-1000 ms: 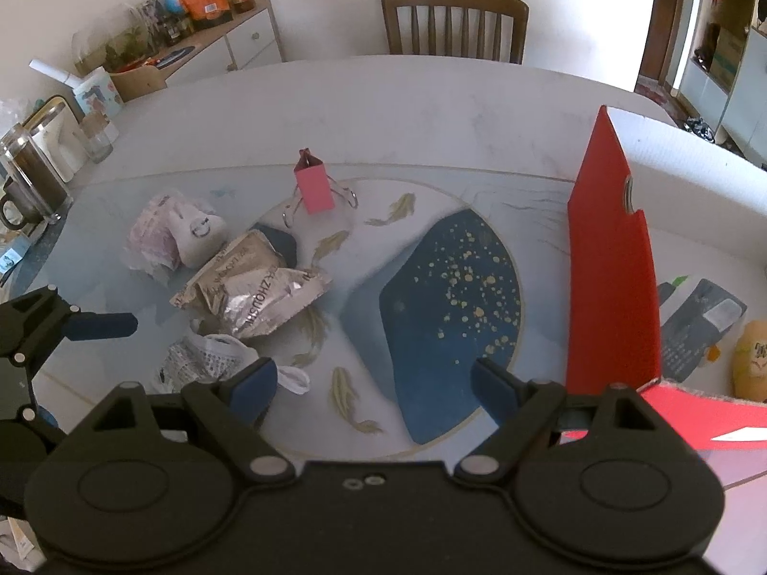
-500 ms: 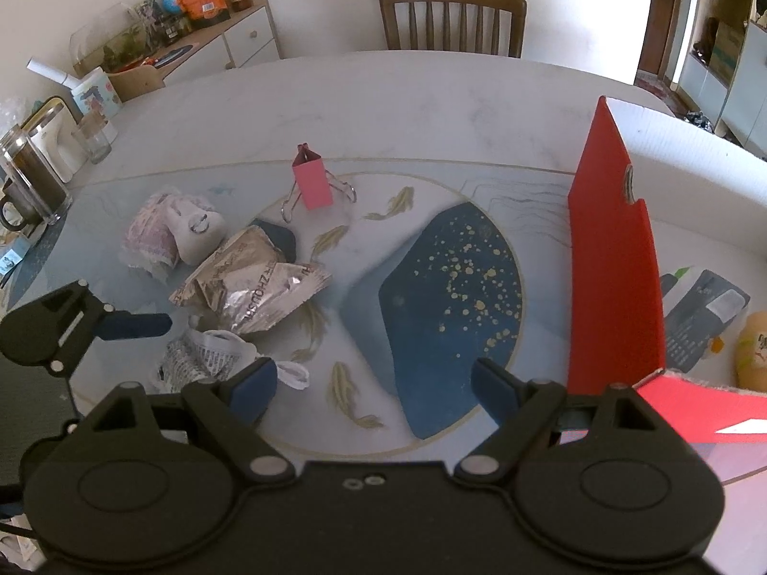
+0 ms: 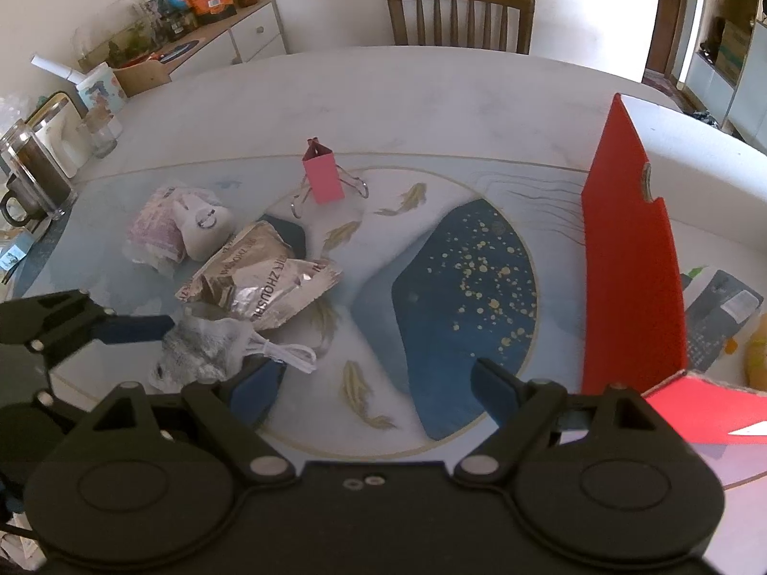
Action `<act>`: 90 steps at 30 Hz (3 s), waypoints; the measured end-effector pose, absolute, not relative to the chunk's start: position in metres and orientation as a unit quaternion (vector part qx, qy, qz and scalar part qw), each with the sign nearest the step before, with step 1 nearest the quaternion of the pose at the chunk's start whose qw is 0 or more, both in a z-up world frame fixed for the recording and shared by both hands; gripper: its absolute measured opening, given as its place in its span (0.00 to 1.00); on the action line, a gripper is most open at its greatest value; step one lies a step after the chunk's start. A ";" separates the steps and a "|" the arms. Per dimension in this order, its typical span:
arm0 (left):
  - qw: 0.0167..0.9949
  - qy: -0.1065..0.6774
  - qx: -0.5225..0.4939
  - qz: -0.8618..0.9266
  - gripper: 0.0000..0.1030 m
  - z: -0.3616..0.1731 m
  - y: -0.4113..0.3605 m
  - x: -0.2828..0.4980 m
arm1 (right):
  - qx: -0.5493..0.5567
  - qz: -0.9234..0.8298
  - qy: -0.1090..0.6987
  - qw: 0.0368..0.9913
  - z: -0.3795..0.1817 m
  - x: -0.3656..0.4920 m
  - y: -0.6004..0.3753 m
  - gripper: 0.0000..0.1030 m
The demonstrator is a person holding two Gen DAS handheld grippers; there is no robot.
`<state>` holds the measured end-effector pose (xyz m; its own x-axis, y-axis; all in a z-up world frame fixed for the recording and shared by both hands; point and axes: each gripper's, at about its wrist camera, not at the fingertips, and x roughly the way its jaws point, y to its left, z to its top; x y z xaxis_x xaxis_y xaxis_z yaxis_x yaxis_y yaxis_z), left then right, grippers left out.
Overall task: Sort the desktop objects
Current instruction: 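Grasp the white printed sachet with left gripper while right gripper grasps the white cable, then carry the white sachet and white cable with both grippers into the shoebox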
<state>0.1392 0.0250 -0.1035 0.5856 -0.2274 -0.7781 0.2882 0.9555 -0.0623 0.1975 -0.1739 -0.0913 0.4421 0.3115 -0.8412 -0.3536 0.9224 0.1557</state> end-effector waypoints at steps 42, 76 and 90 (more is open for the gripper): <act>0.898 0.434 0.028 -0.066 0.69 -0.110 0.071 0.132 | -0.056 0.277 0.511 0.812 -0.119 0.212 -0.103 0.61; 0.907 0.408 -0.024 -0.100 0.69 -0.042 0.018 0.125 | -0.008 0.221 0.466 0.856 -0.042 0.183 -0.217 0.61; 0.914 0.375 0.016 -0.151 0.69 -0.015 -0.073 0.144 | 0.000 0.174 0.435 0.883 -0.018 0.178 -0.303 0.61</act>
